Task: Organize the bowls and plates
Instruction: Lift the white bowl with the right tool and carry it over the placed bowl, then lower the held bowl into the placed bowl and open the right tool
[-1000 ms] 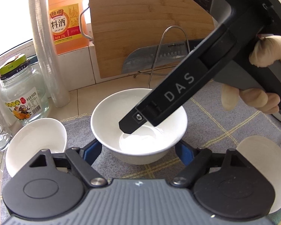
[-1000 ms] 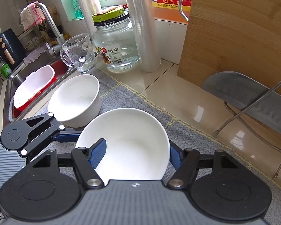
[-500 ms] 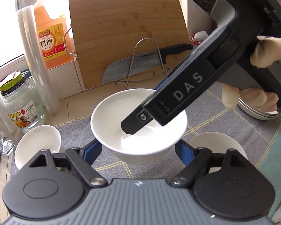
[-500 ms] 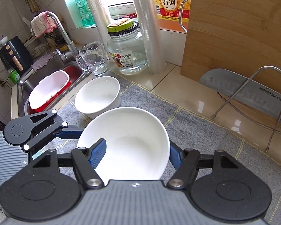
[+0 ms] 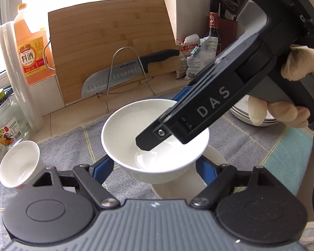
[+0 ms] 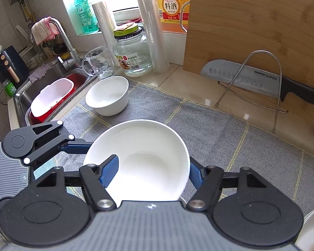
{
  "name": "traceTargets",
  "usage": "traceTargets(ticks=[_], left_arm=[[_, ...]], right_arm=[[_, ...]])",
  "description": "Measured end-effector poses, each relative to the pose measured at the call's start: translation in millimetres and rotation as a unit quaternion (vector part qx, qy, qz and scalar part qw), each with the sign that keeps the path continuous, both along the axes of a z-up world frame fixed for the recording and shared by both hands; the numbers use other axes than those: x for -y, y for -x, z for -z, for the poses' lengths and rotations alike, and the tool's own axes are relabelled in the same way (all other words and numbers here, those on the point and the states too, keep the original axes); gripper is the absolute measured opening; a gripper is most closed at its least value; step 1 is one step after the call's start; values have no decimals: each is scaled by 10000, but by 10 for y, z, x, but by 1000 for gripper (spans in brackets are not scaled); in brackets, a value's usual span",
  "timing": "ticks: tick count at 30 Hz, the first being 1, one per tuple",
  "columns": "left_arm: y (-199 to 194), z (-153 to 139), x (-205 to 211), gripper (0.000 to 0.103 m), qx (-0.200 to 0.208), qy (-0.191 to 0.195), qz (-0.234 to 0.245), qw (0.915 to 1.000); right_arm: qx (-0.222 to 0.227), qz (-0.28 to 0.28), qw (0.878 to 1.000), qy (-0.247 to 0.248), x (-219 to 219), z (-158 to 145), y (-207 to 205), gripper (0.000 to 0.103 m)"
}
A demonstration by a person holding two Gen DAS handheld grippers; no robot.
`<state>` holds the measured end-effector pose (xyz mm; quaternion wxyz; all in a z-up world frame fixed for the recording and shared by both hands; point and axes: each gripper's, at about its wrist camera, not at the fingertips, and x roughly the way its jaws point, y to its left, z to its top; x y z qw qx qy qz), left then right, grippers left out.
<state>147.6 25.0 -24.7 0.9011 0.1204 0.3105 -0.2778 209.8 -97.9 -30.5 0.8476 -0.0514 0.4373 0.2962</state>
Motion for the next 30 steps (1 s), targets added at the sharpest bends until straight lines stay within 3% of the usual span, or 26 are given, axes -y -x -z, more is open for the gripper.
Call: traceTargets(ticks=[12, 30], left_arm=[[206, 97, 176, 85, -159, -84, 336, 9993], [259, 256, 281, 85, -349, -268, 359, 9984]], right_arm=[[-101, 341, 9994, 20, 231, 84, 319, 75], [-290, 444, 9986, -14, 297, 264, 376, 75]])
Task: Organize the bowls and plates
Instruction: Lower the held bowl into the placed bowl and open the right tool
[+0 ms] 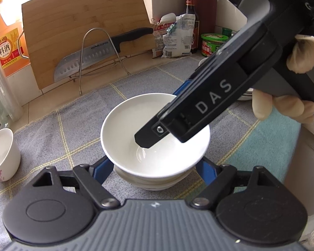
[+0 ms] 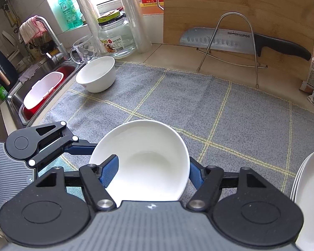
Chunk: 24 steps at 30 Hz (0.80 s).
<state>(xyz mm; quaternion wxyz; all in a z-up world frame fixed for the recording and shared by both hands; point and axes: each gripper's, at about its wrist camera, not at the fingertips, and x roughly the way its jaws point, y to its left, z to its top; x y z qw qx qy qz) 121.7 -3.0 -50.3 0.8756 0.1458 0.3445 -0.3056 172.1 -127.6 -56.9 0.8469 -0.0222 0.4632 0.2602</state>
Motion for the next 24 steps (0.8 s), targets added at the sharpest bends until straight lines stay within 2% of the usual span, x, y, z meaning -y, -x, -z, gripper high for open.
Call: traceTargets(ticks=[24], left_arm=[[-20, 23, 7, 86, -9, -2, -15, 10000]], right_arm=[[7, 20, 10000, 90, -22, 43, -4, 75]])
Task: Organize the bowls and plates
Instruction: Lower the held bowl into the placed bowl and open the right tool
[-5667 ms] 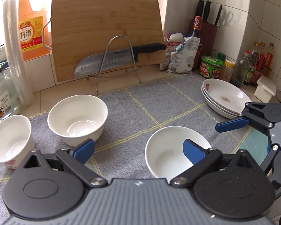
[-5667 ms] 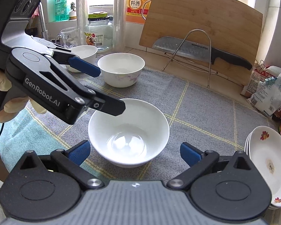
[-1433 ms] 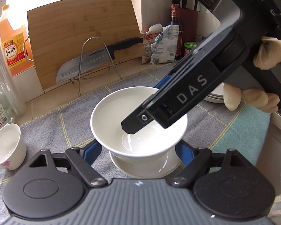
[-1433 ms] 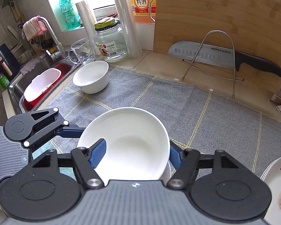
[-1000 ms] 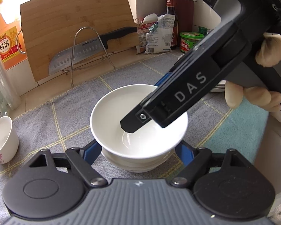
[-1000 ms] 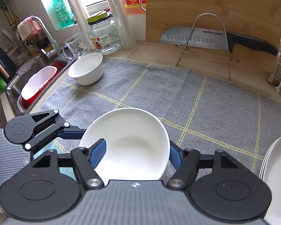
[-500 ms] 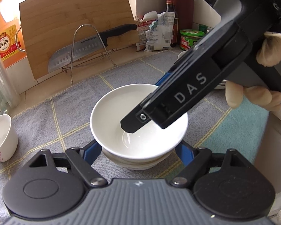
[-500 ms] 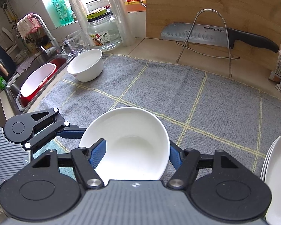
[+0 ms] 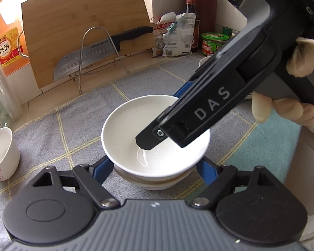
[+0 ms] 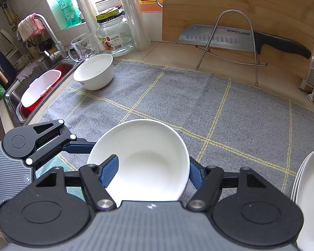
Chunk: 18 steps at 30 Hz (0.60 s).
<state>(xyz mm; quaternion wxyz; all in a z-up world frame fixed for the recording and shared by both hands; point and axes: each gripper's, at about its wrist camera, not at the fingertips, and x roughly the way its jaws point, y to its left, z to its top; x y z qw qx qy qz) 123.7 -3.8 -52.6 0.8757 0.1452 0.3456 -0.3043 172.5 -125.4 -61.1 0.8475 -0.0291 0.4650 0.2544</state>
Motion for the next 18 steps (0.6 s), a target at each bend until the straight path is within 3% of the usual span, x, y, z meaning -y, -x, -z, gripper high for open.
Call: traceTargets(ticks=[12, 18], left_arm=[[-7, 15, 5, 90, 28, -28, 3, 10000], [1, 11, 6, 94, 109, -71, 8, 9999]], right_arm=[[25, 16, 10000, 60, -12, 5, -14, 76], [134, -42, 9999, 12, -24, -45, 8, 85]])
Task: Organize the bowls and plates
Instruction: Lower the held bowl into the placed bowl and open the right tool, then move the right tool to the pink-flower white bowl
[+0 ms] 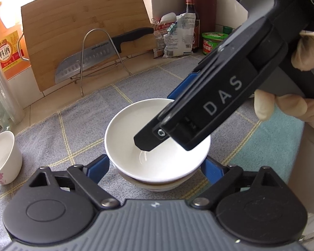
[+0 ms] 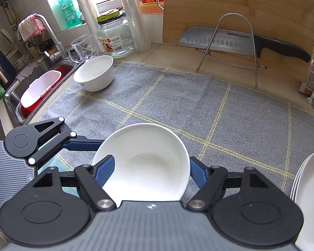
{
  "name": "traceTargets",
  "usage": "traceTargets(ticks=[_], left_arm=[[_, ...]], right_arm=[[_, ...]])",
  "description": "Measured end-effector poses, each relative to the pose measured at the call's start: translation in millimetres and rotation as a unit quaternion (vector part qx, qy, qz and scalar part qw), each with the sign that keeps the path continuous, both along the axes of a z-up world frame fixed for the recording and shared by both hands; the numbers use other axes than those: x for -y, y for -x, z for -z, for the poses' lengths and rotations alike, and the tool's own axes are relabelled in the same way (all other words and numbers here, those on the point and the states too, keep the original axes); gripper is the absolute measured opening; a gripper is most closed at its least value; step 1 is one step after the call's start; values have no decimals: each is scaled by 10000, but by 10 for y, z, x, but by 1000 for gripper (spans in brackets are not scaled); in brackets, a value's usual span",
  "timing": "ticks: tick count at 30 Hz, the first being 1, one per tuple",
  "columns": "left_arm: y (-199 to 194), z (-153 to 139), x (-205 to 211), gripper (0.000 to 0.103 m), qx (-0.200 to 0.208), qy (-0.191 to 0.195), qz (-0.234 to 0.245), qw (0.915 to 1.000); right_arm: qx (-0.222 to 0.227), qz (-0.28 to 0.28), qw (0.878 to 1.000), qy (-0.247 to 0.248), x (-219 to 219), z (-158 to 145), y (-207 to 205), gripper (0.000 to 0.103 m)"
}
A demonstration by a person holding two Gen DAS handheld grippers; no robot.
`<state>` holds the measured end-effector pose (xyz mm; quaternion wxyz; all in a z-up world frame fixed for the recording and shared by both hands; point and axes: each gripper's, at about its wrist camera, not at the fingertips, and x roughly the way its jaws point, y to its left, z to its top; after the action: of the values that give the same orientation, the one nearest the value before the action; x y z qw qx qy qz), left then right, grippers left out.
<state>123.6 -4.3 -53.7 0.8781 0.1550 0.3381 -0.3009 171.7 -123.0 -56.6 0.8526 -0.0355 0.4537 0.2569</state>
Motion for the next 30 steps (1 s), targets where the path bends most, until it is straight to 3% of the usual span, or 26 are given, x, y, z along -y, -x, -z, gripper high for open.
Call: traceTargets(ticks=[7, 19, 30], left_arm=[[12, -30, -45, 95, 0, 53, 5, 10000], [32, -156, -287, 99, 39, 412, -196, 9990], [-2, -136, -770, 100, 133, 307, -881, 9956]], right_arm=[[151, -8, 9999, 24, -11, -37, 26, 103], [241, 47, 9997, 84, -42, -66, 39, 103], [543, -122, 9982, 213, -307, -196, 42, 103]])
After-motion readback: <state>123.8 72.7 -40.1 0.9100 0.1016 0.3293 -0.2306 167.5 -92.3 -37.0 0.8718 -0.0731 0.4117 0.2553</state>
